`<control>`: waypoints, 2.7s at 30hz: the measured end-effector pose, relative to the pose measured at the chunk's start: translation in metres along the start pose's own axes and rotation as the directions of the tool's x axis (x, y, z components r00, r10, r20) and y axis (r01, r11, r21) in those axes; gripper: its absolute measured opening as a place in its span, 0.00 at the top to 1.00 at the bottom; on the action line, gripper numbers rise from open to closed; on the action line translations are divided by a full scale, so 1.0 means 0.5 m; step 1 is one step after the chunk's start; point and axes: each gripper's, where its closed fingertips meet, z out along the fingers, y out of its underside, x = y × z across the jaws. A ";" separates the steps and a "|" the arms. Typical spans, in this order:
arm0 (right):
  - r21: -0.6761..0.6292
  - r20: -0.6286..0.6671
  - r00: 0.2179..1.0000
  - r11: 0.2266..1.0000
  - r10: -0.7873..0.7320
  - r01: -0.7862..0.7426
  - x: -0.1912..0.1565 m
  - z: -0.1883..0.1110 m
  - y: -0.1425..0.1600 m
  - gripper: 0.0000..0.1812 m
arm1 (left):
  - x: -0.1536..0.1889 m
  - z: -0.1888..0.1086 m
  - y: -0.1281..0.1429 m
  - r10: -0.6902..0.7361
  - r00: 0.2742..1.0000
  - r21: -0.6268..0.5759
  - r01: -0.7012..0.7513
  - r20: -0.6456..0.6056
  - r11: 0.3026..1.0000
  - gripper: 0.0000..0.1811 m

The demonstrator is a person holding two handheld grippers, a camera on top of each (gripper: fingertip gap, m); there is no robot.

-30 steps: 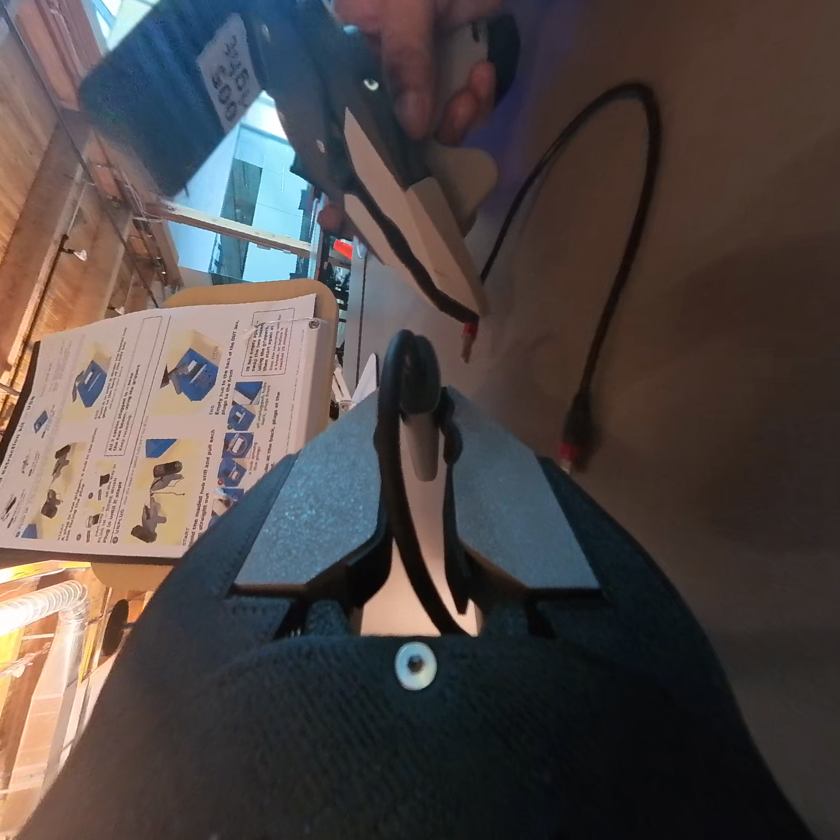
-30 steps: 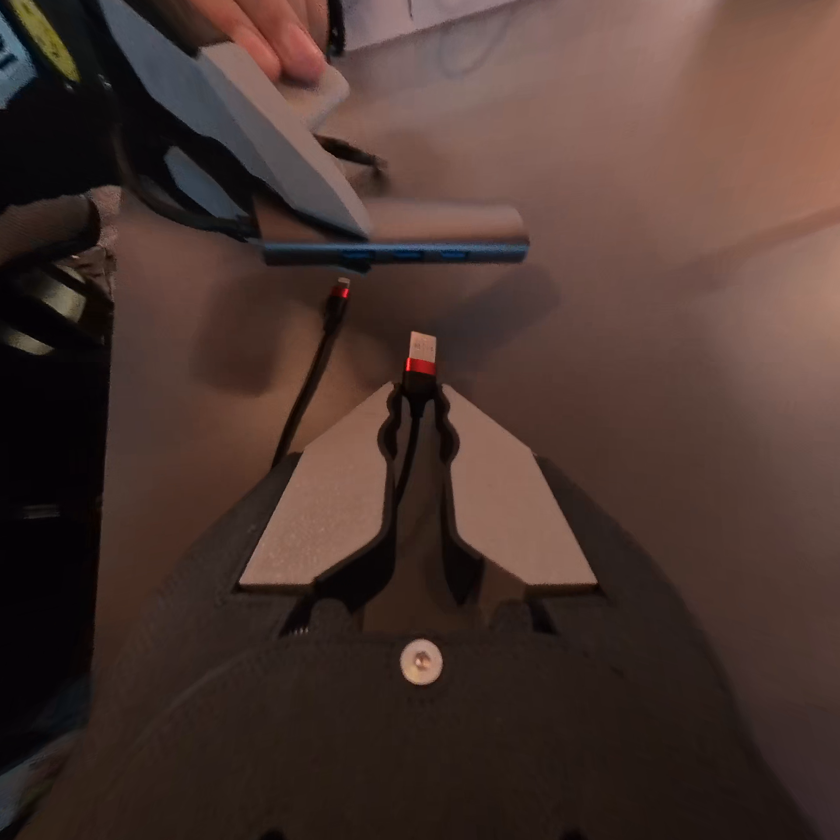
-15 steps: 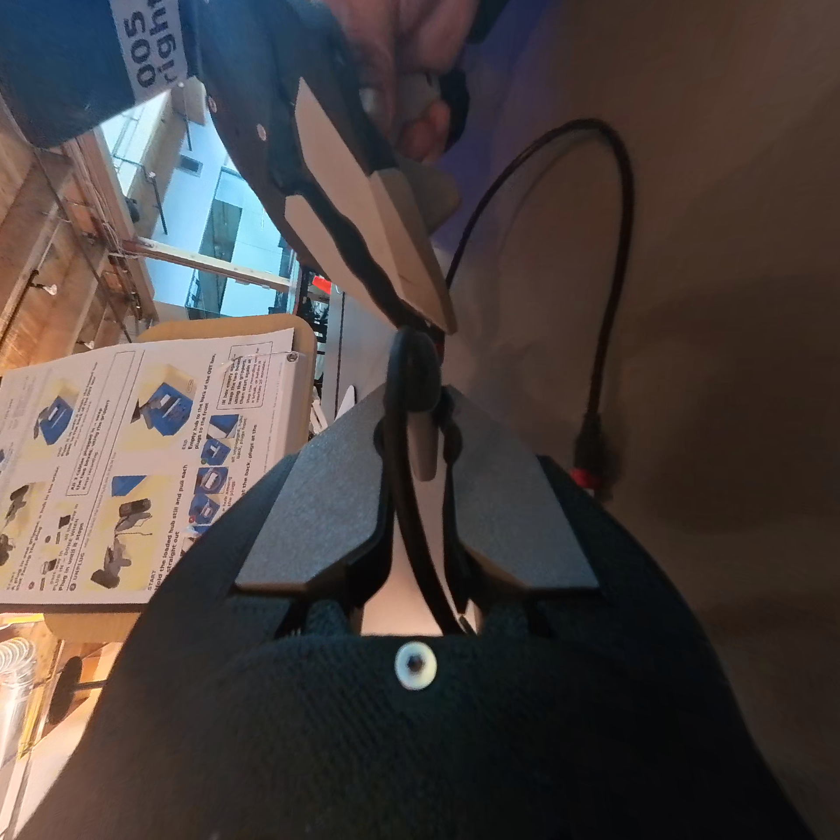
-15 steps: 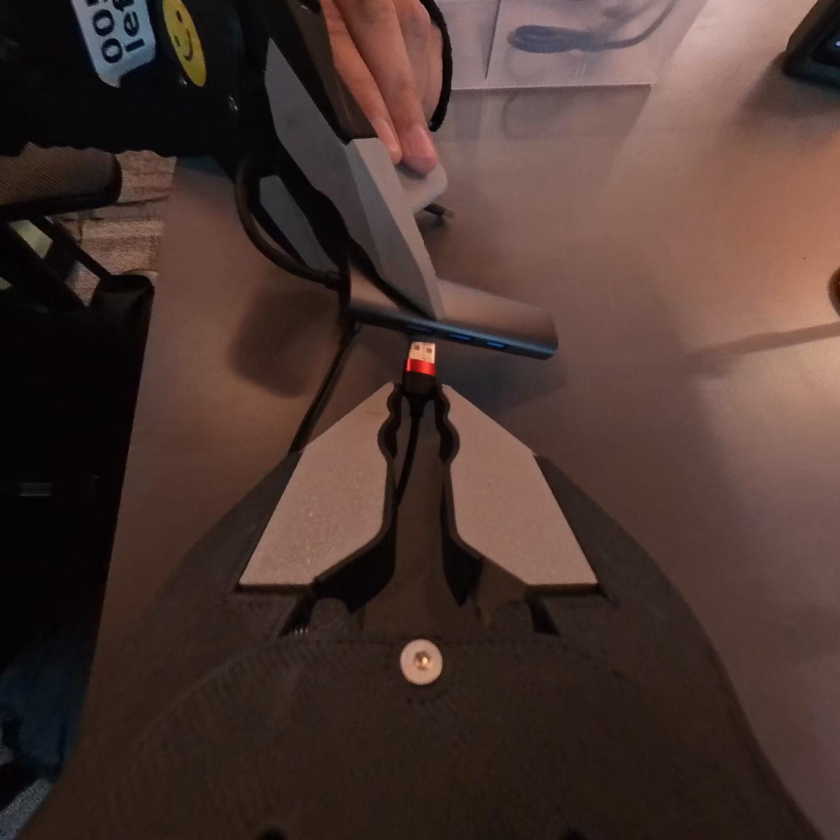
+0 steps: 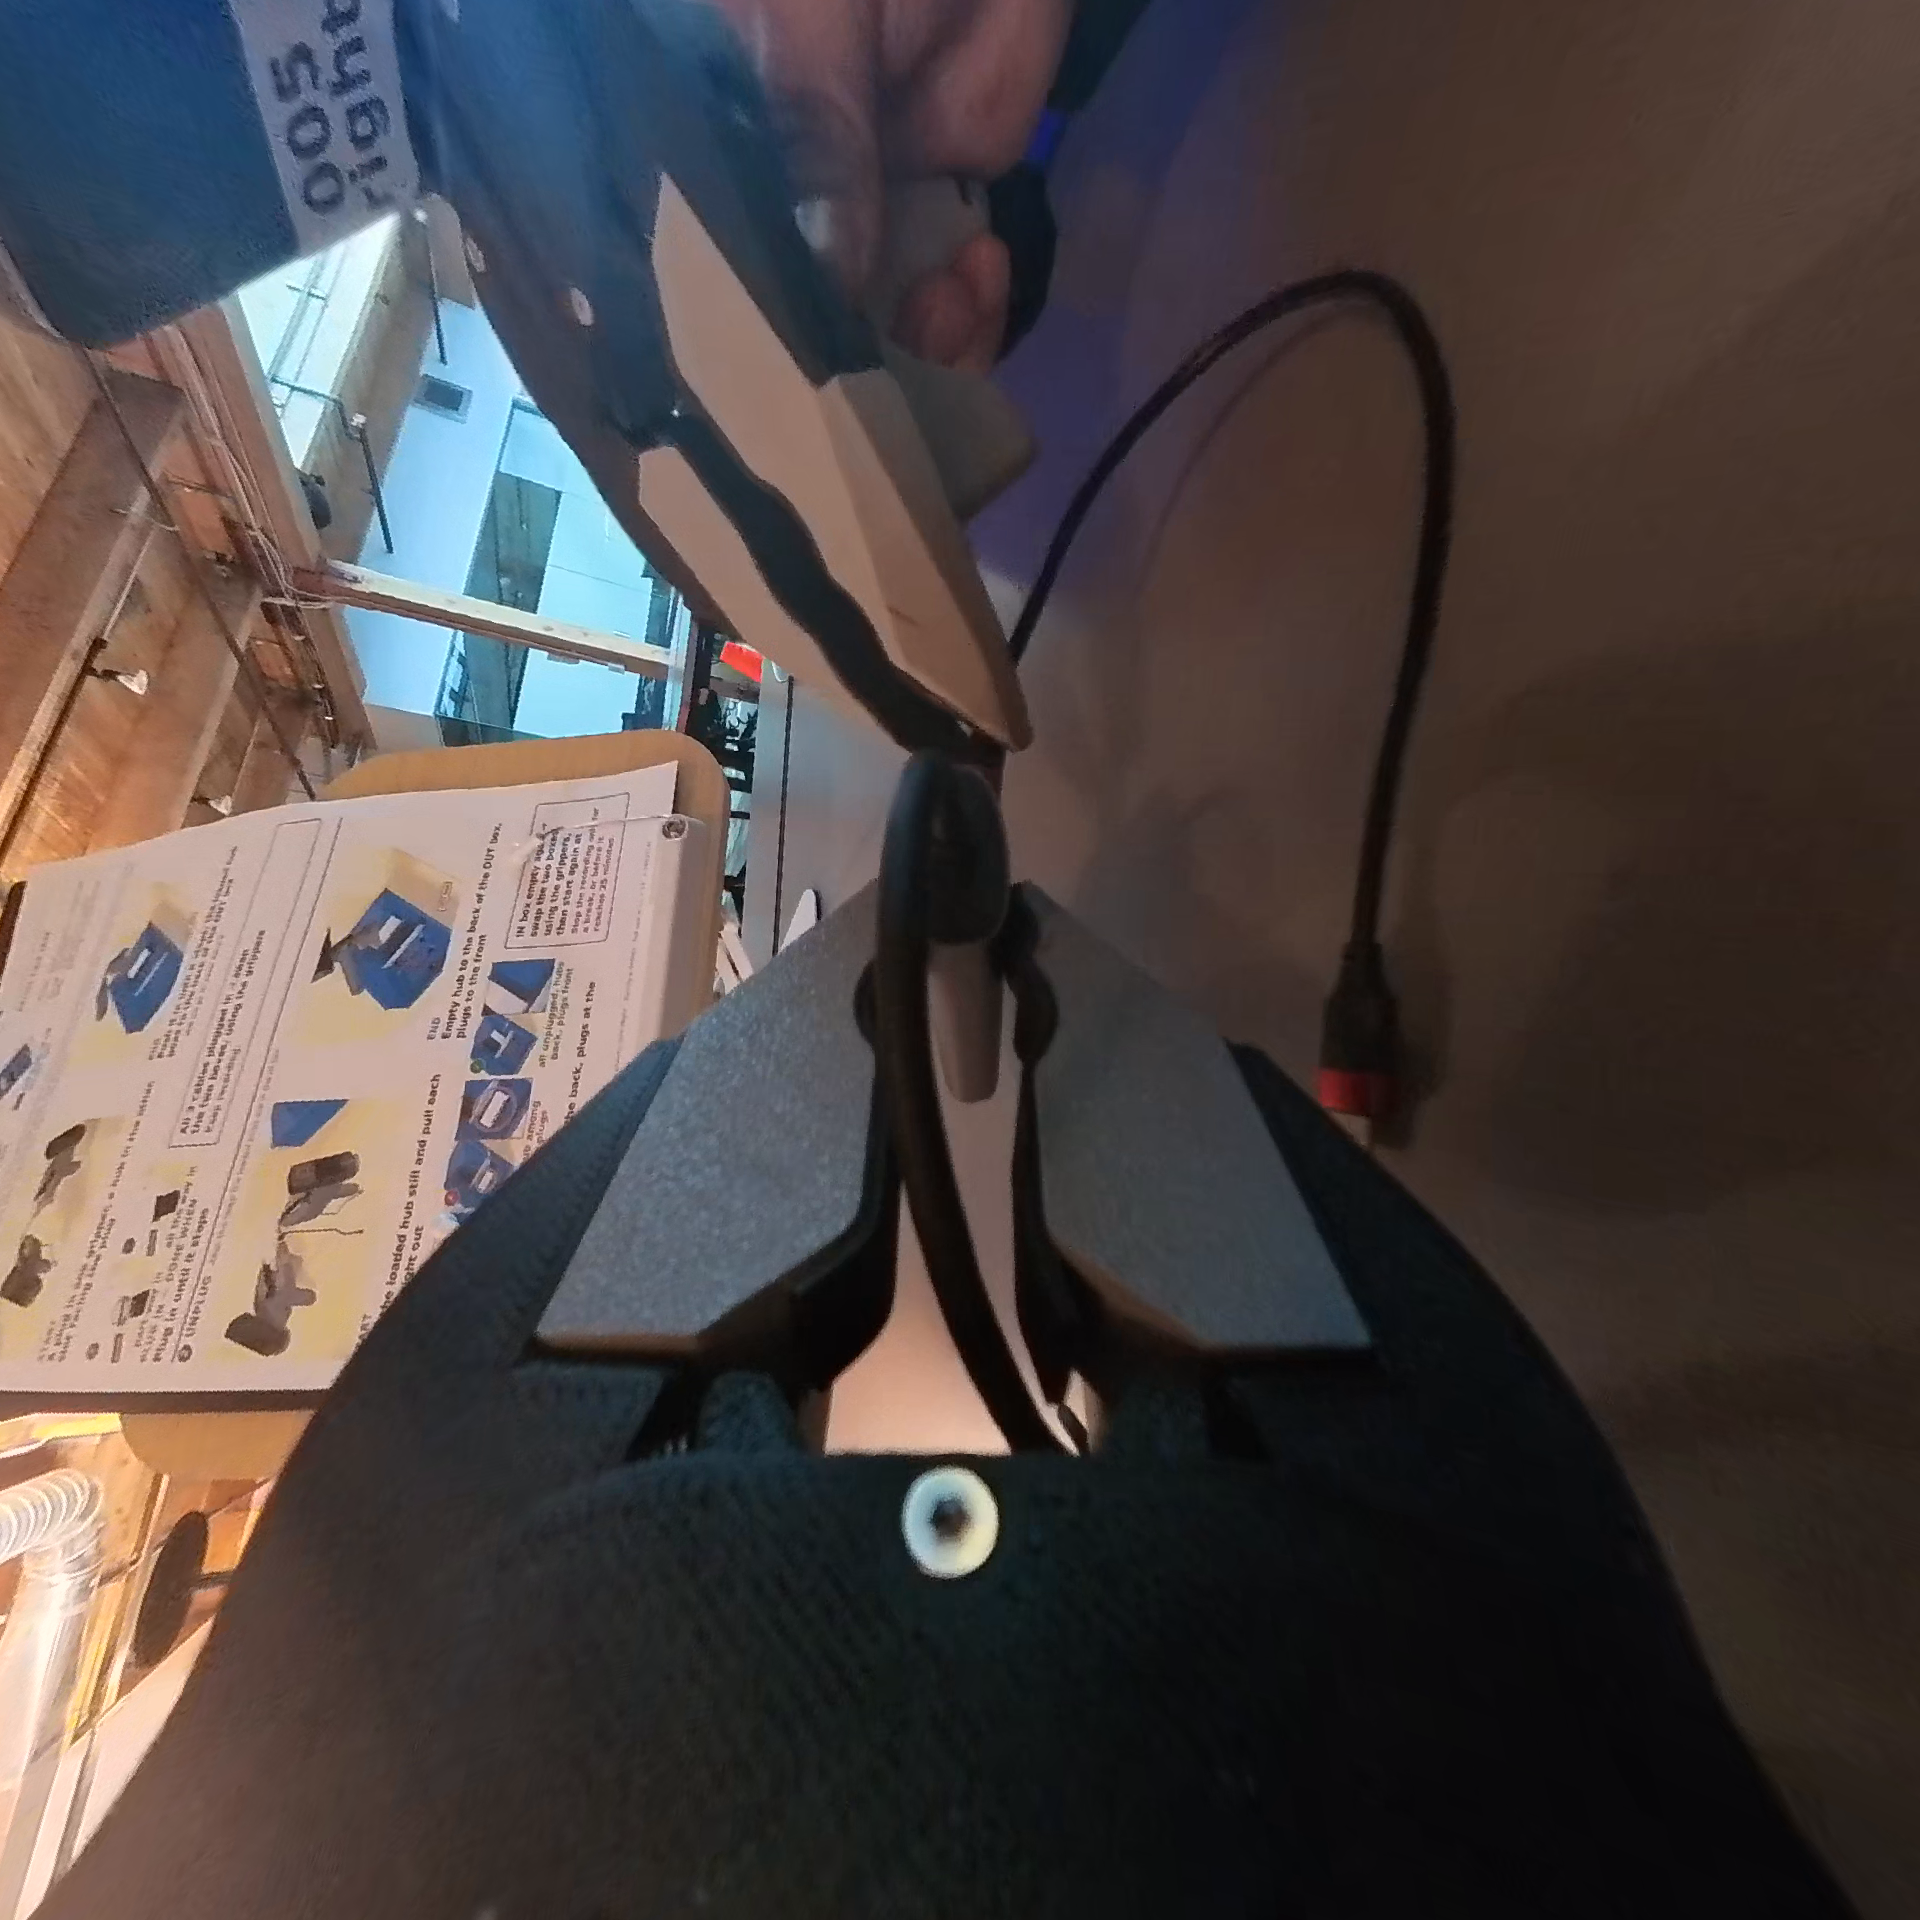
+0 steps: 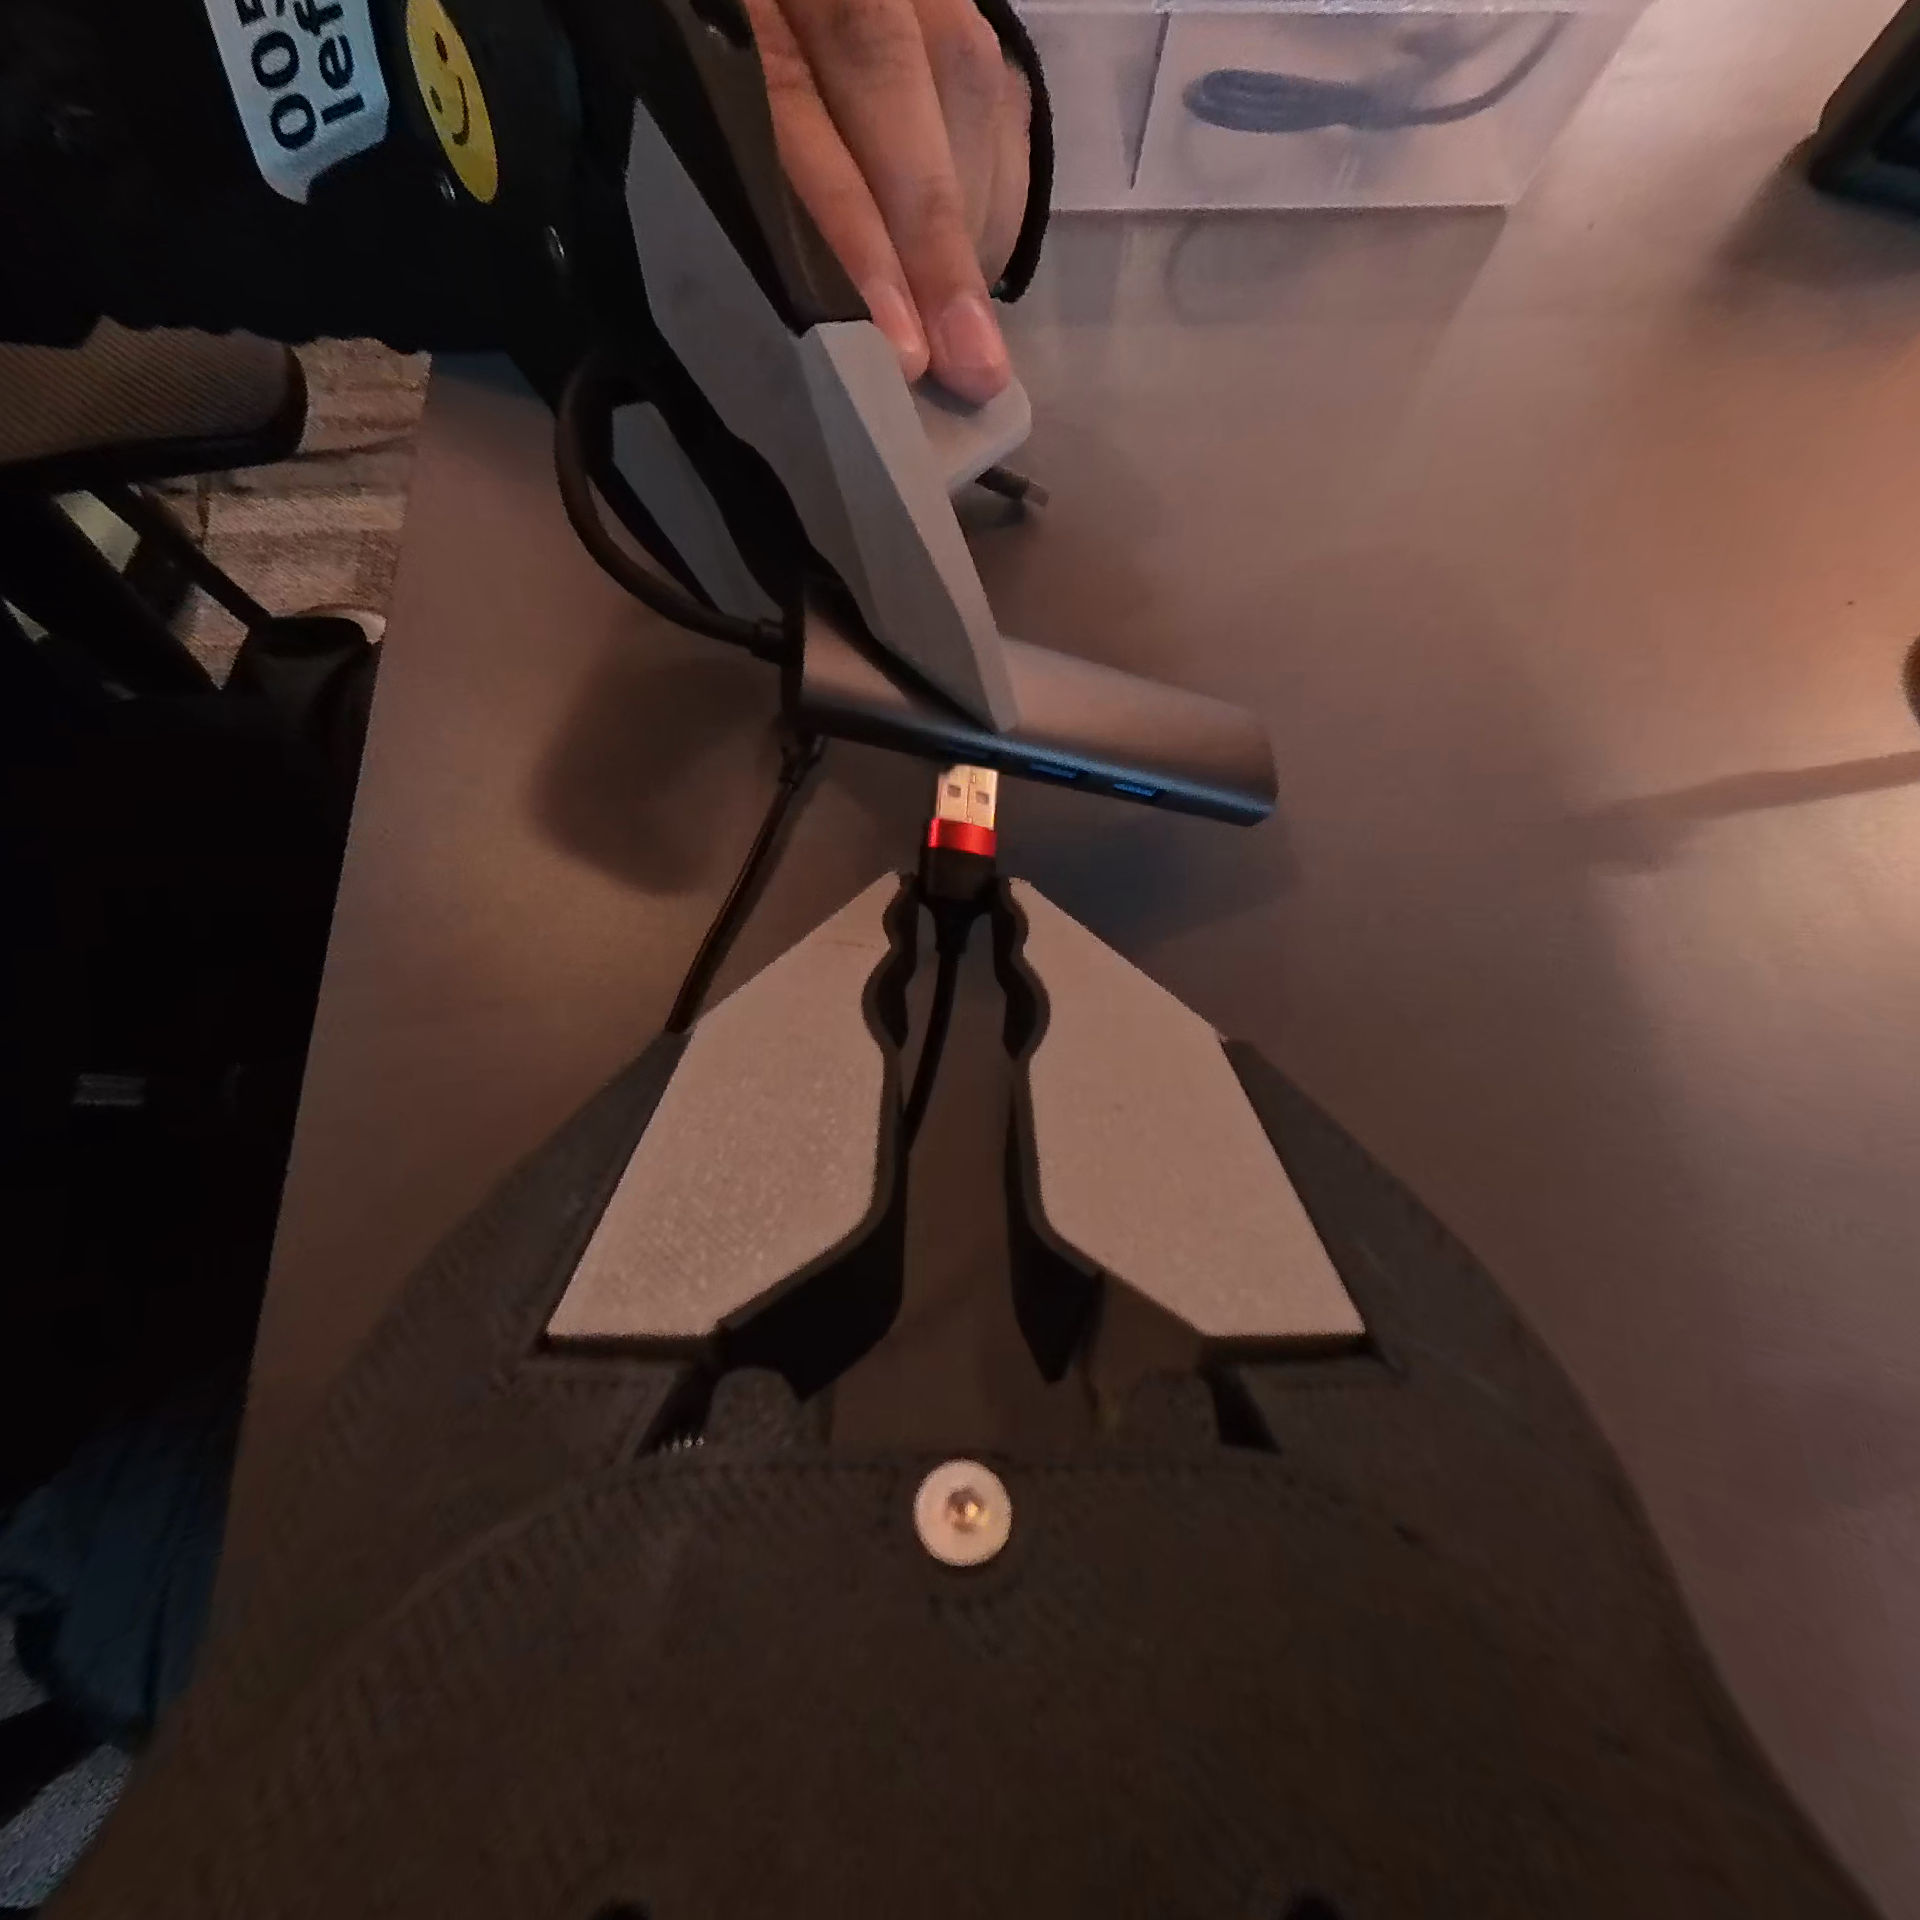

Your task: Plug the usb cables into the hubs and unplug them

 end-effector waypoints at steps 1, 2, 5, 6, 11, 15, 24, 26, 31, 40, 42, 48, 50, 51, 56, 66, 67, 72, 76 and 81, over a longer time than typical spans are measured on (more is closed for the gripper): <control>-0.003 0.000 1.000 1.000 -0.001 0.001 0.000 0.001 0.001 0.93 | 0.001 0.000 -0.001 -0.003 1.000 0.003 0.003 -0.004 1.000 0.92; 0.000 0.002 1.000 1.000 0.000 0.000 0.000 0.001 0.001 0.94 | 0.002 0.000 -0.001 -0.004 1.000 0.005 0.004 -0.005 1.000 0.92; 0.020 0.018 1.000 1.000 0.006 -0.006 -0.002 -0.004 -0.004 0.94 | 0.000 -0.001 -0.003 -0.010 1.000 0.013 0.010 -0.004 1.000 0.92; 0.026 0.022 1.000 1.000 0.004 -0.005 -0.003 -0.006 -0.006 0.94 | -0.001 -0.002 -0.004 -0.010 1.000 0.013 0.010 -0.003 1.000 0.92; 0.026 0.018 1.000 1.000 -0.008 0.008 -0.004 -0.007 -0.006 0.93 | 0.000 -0.002 -0.005 -0.013 1.000 0.018 0.013 -0.004 1.000 0.92; 0.032 0.023 1.000 0.999 -0.004 0.003 -0.003 -0.008 -0.007 0.94 | 0.002 -0.001 -0.005 -0.010 1.000 0.018 0.011 -0.009 1.000 0.92; 0.026 0.039 0.999 1.000 -0.017 0.016 -0.010 -0.006 -0.005 0.94 | 0.006 0.000 -0.009 -0.005 1.000 0.023 0.005 -0.015 1.000 0.92; 0.025 0.068 0.998 1.000 -0.010 0.009 -0.015 -0.008 -0.004 0.94 | 0.008 -0.001 -0.015 -0.010 1.000 0.033 0.010 -0.023 0.999 0.92; 0.041 0.138 0.990 0.998 0.035 -0.041 -0.022 -0.012 -0.004 0.94 | 0.015 0.001 -0.025 0.007 0.999 -0.003 -0.007 -0.032 1.000 0.91; 0.075 0.210 0.975 0.993 0.070 -0.087 -0.026 -0.006 0.000 0.94 | 0.034 0.002 -0.028 -0.038 0.996 0.015 0.039 -0.078 0.999 0.91; 0.103 0.205 0.975 0.988 0.091 -0.114 -0.020 -0.007 -0.005 0.94 | 0.028 0.002 -0.023 -0.064 0.996 -0.007 0.064 -0.060 0.998 0.92; 0.203 0.239 0.961 0.961 0.140 -0.190 -0.010 -0.025 -0.032 0.94 | -0.004 0.000 -0.025 -0.165 0.986 0.007 0.165 0.013 0.986 0.92; 0.238 0.282 0.946 0.943 0.162 -0.233 -0.010 -0.033 -0.042 0.94 | -0.014 -0.004 -0.032 -0.196 0.980 0.035 0.195 0.026 0.980 0.92; 0.248 0.298 0.939 0.937 0.169 -0.247 -0.010 -0.035 -0.044 0.94 | -0.018 -0.005 -0.035 -0.209 0.977 0.047 0.207 0.030 0.977 0.92; 0.260 0.340 0.921 0.923 0.188 -0.285 -0.013 -0.034 -0.048 0.94 | -0.019 -0.010 -0.041 -0.226 0.974 0.077 0.224 0.021 0.972 0.92; 0.283 0.552 0.794 0.839 0.254 -0.465 -0.023 -0.044 -0.068 0.94 | -0.041 -0.027 -0.072 -0.267 0.963 0.201 0.258 0.019 0.945 0.92; 0.279 0.562 0.786 0.836 0.257 -0.473 -0.024 -0.044 -0.068 0.94 | -0.040 -0.028 -0.073 -0.261 0.965 0.202 0.251 0.022 0.947 0.92; 0.267 0.669 0.677 0.751 0.306 -0.604 -0.010 -0.049 -0.083 0.94 | -0.070 -0.033 -0.068 -0.405 0.914 0.260 0.390 0.002 0.883 0.92; 0.261 0.610 0.726 0.784 0.319 -0.564 -0.005 -0.044 -0.065 0.94 | -0.057 -0.021 -0.054 -0.355 0.935 0.202 0.344 0.016 0.917 0.91; 0.258 0.670 0.679 0.763 0.301 -0.593 -0.018 -0.052 -0.075 0.94 | -0.068 -0.031 -0.073 -0.414 0.910 0.282 0.400 -0.012 0.872 0.92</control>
